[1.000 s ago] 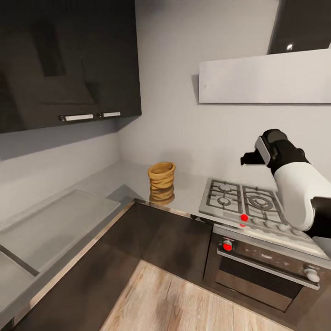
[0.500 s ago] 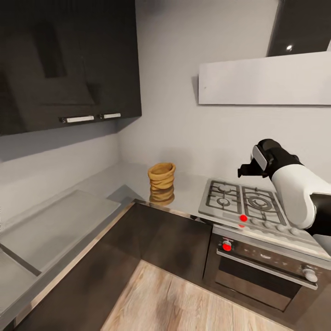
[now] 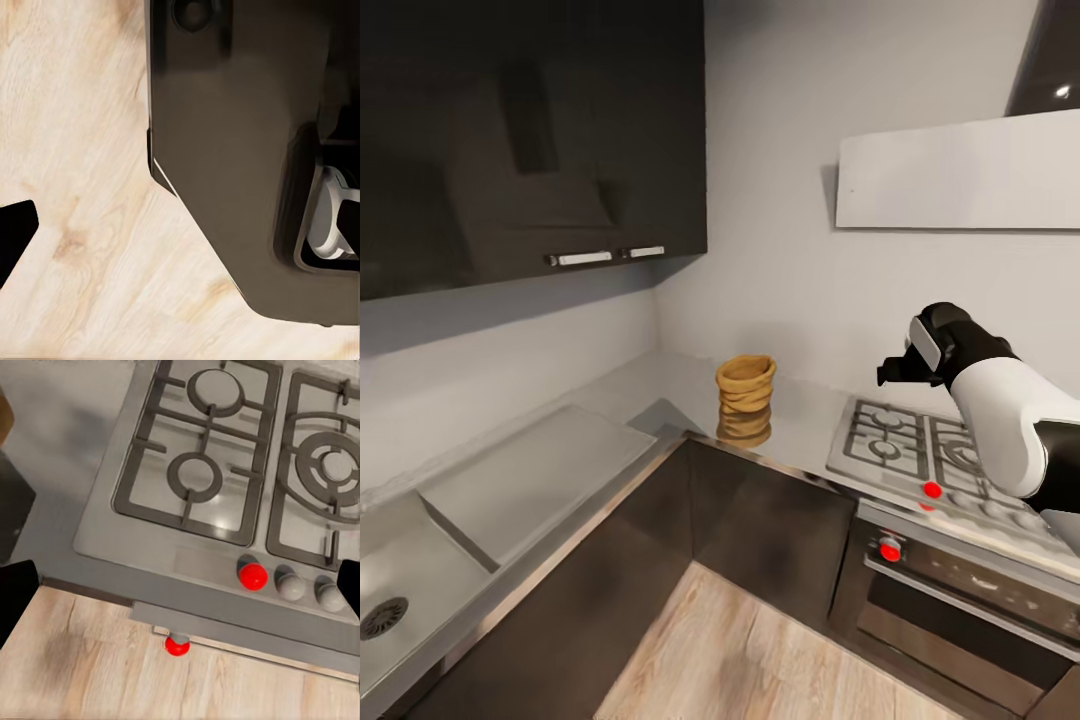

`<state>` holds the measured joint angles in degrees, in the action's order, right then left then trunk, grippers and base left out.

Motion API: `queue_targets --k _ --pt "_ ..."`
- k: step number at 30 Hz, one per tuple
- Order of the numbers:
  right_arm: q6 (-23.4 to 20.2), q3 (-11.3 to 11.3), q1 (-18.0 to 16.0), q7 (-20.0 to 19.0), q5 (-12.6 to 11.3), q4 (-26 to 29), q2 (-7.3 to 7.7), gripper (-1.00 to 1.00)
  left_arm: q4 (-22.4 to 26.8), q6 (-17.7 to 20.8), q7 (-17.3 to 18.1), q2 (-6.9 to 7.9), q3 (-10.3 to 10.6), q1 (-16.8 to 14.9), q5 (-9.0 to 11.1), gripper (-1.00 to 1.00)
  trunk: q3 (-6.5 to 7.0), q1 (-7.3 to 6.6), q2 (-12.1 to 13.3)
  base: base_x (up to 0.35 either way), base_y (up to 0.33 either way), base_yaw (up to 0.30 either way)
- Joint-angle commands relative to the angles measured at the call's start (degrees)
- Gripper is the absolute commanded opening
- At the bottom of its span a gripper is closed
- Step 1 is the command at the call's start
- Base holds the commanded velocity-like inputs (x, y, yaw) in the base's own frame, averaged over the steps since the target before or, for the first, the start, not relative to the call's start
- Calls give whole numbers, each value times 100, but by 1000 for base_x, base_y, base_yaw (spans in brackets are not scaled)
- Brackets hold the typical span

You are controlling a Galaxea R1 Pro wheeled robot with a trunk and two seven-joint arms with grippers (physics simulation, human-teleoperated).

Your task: In the kitchen, take the popcorn bag from the countertop, put it into the microwave, and heat it until the popcorn is cooked so the cooked popcorn ends up inside the bag.

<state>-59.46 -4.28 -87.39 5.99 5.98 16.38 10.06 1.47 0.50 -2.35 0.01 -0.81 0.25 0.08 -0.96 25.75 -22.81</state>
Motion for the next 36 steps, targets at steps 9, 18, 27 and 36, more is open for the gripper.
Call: queue_targets --k 9,18,27,36 --pt "-21 -46 -3 -11 53 6 -4 100 11 14 -15 31 -32 4 7 100 -10 3 -11 0 0 274" --pt "-20 -46 -5 -11 61 -21 -4 100 71 -12 -7 408 -310 2 9 100 -28 3 -11 0 0 274" --pt "-21 -46 0 -11 61 -74 -5 100 82 32 34 351 -300 2 1 100 -44 3 -11 152 0 160" --pt "-13 -46 2 -11 61 -490 -12 100 77 29 15 247 -289 2 1 100 -44 3 -11 335 -17 3"
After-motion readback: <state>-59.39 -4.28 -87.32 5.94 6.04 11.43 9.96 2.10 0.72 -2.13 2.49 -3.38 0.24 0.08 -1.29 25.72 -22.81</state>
